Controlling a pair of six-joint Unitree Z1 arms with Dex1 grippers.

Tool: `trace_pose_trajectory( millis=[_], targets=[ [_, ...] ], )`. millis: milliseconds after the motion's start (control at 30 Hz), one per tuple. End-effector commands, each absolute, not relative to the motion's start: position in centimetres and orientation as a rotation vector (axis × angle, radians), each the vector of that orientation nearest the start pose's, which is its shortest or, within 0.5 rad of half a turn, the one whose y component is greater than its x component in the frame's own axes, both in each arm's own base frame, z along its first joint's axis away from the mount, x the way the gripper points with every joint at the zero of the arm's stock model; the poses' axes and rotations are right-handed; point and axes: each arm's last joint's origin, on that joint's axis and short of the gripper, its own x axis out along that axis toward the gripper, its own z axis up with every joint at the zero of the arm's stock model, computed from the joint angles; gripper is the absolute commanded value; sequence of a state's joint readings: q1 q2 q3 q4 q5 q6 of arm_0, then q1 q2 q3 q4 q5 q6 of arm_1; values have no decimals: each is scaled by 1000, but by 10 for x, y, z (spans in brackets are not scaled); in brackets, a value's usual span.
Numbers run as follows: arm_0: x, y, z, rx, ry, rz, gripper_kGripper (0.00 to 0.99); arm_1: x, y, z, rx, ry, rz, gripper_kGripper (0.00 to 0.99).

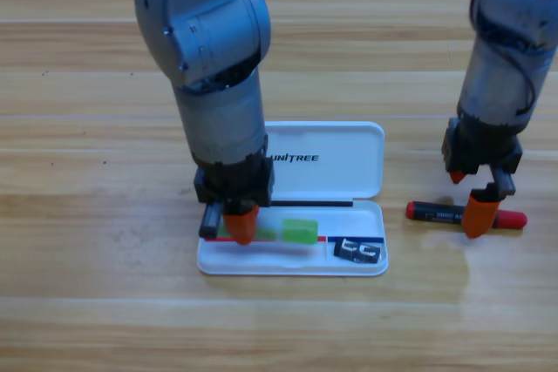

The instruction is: Clean up eraser and pencils

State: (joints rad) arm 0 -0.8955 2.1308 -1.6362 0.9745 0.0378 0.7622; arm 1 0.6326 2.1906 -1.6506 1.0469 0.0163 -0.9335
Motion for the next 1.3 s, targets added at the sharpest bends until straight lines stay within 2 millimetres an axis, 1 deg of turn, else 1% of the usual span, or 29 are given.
trace_pose_trajectory(
  millis=[33, 200, 267, 333, 367, 400, 500, 567, 600, 700, 767, 900, 1067, 1167, 1300],
  targets=[
    [260, -337, 198, 1285, 1133, -1260, 0, 357, 242, 168, -1178, 1283, 1239, 848],
    [261, -338, 192, 1286, 1150, -1262, 0, 363, 243, 161, -1183, 1278, 1232, 827],
    [261, -338, 191, 1284, 1153, -1262, 0, 364, 243, 158, -1187, 1283, 1236, 781],
    [262, -338, 189, 1284, 1158, -1262, 0, 365, 242, 156, -1194, 1286, 1237, 715],
    [262, -339, 189, 1283, 1157, -1260, 0, 365, 242, 155, -1199, 1287, 1241, 640],
    [262, -339, 189, 1284, 1157, -1259, 0, 365, 242, 154, -1205, 1286, 1245, 543],
    [262, -338, 188, 1283, 1160, -1258, 0, 366, 242, 151, -1213, 1289, 1255, 187],
    [262, -338, 188, 1284, 1161, -1258, 0, 365, 241, 150, -1217, 1292, 1260, 14],
    [263, -338, 188, 1281, 1161, -1256, 0, 365, 241, 149, -1219, 1293, 1264, 0],
    [265, -336, 188, 1271, 1167, -1248, 0, 364, 240, 149, -1219, 1295, 1264, 0],
    [268, -334, 188, 1262, 1174, -1244, 0, 363, 240, 156, -1223, 1281, 1253, 0],
    [271, -330, 188, 1247, 1189, -1244, 0, 356, 235, 186, -1221, 1238, 1233, 0],
    [275, -327, 186, 1215, 1209, -1258, 0, 340, 234, 226, -1213, 1178, 1209, 0],
    [277, -325, 186, 1197, 1216, -1264, 0, 332, 235, 242, -1214, 1149, 1203, 0],
    [280, -322, 186, 1184, 1223, -1261, 0, 322, 237, 254, -1212, 1143, 1207, 0]
  ],
)
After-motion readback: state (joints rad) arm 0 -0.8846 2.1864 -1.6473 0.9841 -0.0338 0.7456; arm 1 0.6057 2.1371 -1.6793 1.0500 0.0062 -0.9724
